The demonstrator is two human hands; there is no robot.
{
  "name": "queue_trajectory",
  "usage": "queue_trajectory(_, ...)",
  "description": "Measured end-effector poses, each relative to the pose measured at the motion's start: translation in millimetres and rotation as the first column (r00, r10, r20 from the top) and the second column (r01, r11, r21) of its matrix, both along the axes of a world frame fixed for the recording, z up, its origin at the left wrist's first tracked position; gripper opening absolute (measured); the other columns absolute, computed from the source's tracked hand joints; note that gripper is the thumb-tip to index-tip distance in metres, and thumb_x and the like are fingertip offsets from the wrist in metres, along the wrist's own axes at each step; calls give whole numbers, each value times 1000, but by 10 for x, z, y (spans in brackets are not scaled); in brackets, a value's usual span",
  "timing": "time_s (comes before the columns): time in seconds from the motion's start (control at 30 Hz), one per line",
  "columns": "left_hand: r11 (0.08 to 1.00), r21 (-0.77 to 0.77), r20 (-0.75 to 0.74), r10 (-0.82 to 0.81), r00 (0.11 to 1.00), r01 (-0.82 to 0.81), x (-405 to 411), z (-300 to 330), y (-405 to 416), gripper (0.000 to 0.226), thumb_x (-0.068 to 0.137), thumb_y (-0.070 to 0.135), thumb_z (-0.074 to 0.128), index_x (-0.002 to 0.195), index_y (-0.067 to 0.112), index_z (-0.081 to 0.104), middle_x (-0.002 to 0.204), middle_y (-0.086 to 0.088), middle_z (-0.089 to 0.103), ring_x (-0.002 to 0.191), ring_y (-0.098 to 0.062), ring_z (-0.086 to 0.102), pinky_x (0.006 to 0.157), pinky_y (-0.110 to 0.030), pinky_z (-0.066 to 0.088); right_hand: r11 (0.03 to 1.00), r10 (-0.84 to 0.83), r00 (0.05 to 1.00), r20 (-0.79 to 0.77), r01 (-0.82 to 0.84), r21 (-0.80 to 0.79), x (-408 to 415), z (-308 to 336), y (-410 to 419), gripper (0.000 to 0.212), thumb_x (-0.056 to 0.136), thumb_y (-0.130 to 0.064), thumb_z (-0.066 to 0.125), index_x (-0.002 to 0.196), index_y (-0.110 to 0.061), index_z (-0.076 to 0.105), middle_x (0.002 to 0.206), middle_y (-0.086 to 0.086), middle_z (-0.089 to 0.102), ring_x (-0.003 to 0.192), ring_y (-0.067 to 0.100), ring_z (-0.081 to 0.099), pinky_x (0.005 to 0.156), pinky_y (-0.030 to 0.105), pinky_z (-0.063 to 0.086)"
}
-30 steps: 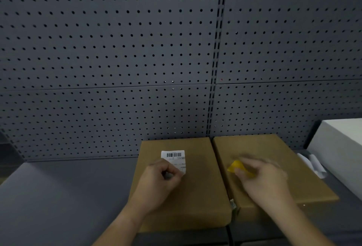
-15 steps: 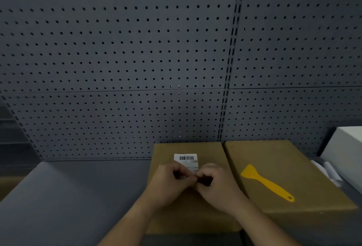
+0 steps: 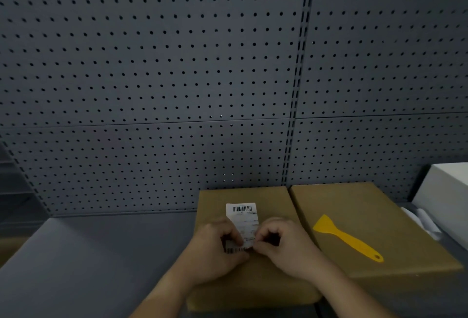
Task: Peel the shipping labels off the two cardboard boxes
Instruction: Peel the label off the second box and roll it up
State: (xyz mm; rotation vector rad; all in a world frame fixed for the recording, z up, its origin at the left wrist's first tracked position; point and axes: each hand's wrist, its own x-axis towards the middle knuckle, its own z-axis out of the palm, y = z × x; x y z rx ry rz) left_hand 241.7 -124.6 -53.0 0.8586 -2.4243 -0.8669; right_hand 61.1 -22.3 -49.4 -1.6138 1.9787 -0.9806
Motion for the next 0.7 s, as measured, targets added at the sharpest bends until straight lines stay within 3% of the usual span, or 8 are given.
queue_trajectory(0.1, 999, -39, -3, 1, 1000, -1, 5, -19, 3, 18, 73, 34, 84, 82, 27, 70, 96, 17, 59, 96, -3, 58, 74, -7, 47, 1000, -8, 999, -33, 8, 6, 13, -25, -3, 8, 87, -24, 73, 79, -24, 71, 93, -14, 66, 92, 0, 59, 82, 18, 49)
queue_trajectory(0.27, 998, -63, -45, -28, 999, 25, 11, -2, 18, 6, 79, 22, 79, 78, 22, 72, 88, 17, 61, 88, 9, 57, 72, -2, 44, 1000, -24, 999, -24, 24, -8, 33, -30, -23, 10, 91, -21, 70, 82, -25, 70, 92, -12, 66, 90, 1, 59, 79, 17, 50)
queue_trajectory(0.5, 996, -80, -69, -30, 997, 25, -10, 7, 15, 20, 88, 21, 73, 72, 29, 63, 82, 24, 59, 90, 15, 56, 75, -2, 44, 998, -58, 998, -9, 58, -5, 31, -76, -61, 10, 96, -24, 64, 87, -25, 69, 94, -12, 66, 92, -2, 58, 75, 12, 46)
queue_trajectory(0.7, 996, -85, -30, -1, 1000, -2, -30, -31, -9, 13, 92, 29, 67, 79, 29, 64, 85, 18, 60, 86, 4, 57, 72, -7, 45, 999, -47, 997, 63, 45, 27, 38, 39, -48, 12, 90, -39, 69, 100, -32, 69, 95, -13, 67, 88, 2, 60, 69, 16, 47)
